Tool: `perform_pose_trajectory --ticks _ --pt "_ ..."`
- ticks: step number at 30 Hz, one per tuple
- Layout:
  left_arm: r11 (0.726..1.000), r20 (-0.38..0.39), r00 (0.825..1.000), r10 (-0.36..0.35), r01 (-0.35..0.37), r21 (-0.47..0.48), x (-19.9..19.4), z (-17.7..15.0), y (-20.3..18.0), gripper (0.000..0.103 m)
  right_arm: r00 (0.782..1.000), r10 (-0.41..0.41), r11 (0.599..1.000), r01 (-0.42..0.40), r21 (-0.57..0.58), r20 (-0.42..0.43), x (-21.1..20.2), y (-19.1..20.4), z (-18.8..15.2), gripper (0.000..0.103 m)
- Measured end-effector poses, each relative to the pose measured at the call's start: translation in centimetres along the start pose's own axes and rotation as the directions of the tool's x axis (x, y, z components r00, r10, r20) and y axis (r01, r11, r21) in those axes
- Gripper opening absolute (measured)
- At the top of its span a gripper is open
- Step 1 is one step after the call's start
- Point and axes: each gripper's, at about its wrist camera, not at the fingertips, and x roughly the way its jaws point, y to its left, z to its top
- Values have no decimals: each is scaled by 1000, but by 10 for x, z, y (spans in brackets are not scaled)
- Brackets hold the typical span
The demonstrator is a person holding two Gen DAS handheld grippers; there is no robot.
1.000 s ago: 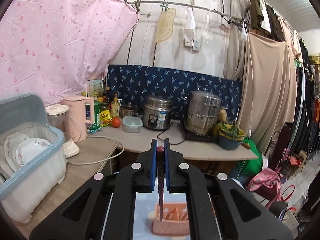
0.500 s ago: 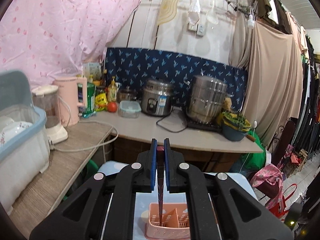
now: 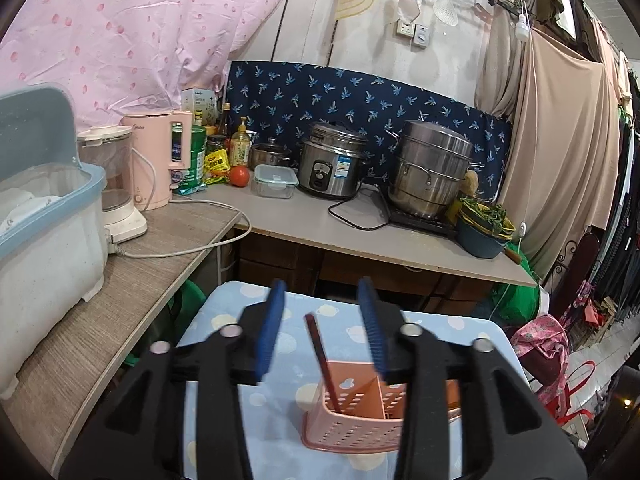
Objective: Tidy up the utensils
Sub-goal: 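Carry chopstick and spoon into the pink holder while both tools open to release, then move both tools back down to the remaining chopsticks on the cloth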
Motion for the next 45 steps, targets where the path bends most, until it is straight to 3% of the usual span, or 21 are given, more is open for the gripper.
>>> perform_pose_trajectory --ticks 5,19,29,45 --pt "1000 -2 1000 6 -6 -3 -8 -3 6 47 1000 -1 1000 1 3 25 -13 0 0 24" --pt "1000 -66 998 -7 8 9 -46 -33 15 51 1000 16 1000 -16 9 14 -56 0 -32 25" --pt "998 -181 983 11 -1 57 -84 -106 24 56 999 -22 999 21 -30 -30 -97 -4 -96 25" --pt "995 -332 941 56 -26 95 -128 -214 45 56 978 -61 998 55 -37 -201 -121 -27 -205 25"
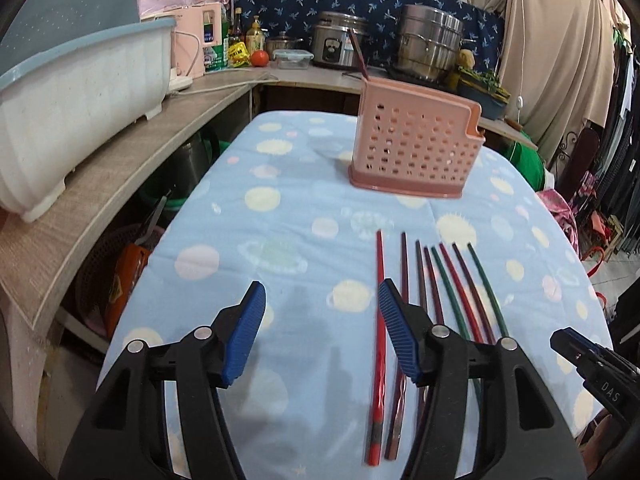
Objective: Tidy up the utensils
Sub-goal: 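Move both tools back down to the remaining chopsticks on the cloth, then grasp a red chopstick with the left tool while the right tool grasps a green chopstick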
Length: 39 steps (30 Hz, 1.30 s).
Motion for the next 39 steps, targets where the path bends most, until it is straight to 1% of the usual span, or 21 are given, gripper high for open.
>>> perform_pose_trajectory --ticks 4,8,16,21,31,39 --pt "1000 -15 1000 7 -6 15 0 -16 -3 56 1000 -9 1000 9 -10 -17 0 0 -17 25" --pt "1000 -36 999 3 -2 14 -1 -28 -2 56 1000 -17 1000 17 -19 -24 0 0 -27 25" --pt "1000 -58 998 2 -2 2 -3 -44 1 58 998 -12 1000 11 -15 -63 5 -1 -44 25" --pt "1000 -73 997 6 -5 11 -2 -50 0 58 998 -15 1000 13 -27 -64 6 1 -48 25" --pt "1000 -90 996 1 0 14 -2 -57 -1 58 997 -23 999 21 -42 -67 7 4 -55 19" --pt "1000 -98 995 -6 8 22 -3 -62 -5 61 998 -30 999 28 -39 -57 6 0 -57 9"
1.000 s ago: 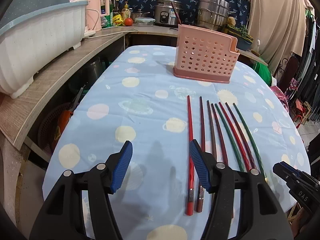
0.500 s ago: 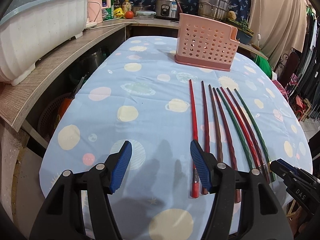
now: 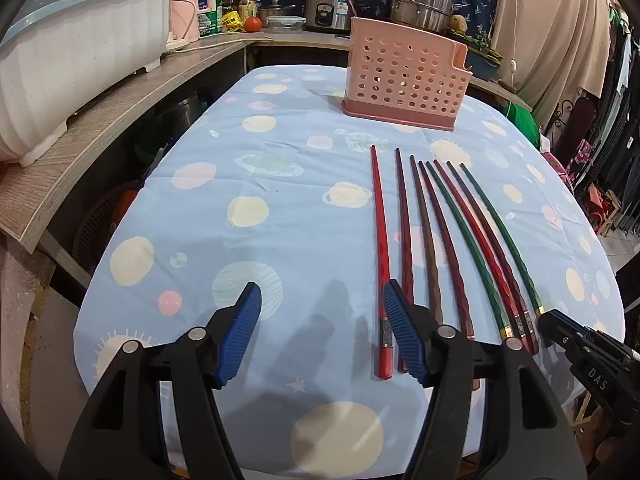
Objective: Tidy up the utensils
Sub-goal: 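Grasp a red chopstick with the left tool while the right tool grasps a green chopstick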
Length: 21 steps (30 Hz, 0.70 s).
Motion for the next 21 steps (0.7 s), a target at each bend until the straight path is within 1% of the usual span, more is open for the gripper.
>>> perform_pose_trajectory --ticks 5,11,21 --pt "1000 -5 1000 -9 9 4 -1 -3 -2 61 1000 -14 1000 14 -8 16 0 0 -2 8" --pt "999 -15 1000 -24 24 23 1 -7 -9 61 1000 -11 1000 11 -2 17 0 0 -2 8" --pt "998 -34 999 -20 21 55 10 -14 -16 61 1000 -6 1000 5 4 21 -1 -1 -3 8"
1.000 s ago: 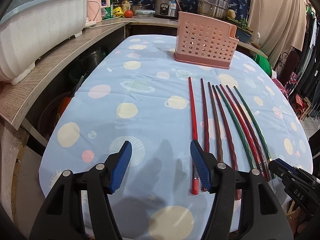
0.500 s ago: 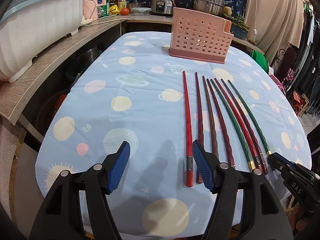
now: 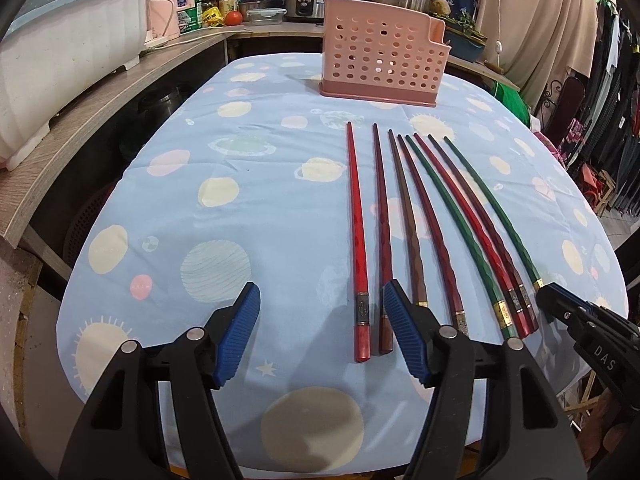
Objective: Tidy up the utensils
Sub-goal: 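Grasp a red chopstick with the left tool while the right tool grasps a green chopstick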
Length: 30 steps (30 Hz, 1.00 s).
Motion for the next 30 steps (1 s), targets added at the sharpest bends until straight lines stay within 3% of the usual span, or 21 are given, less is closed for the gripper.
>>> perform_pose_trajectory --ticks 18,24,26,30 --pt "1000 -21 1000 19 -19 16 9 -6 0 46 1000 -1 1000 1 0 2 0 0 0 8" --pt "1000 -16 1000 18 -18 21 8 -6 0 28 1000 -1 1000 1 -1 2 0 0 0 8" --pt "1000 -17 1000 9 -9 21 8 -6 0 13 1000 -1 1000 1 0 2 0 0 0 8" --pt "1000 -18 1000 -13 13 22 8 -5 0 9 1000 -4 1000 4 -2 2 0 1 -1 8"
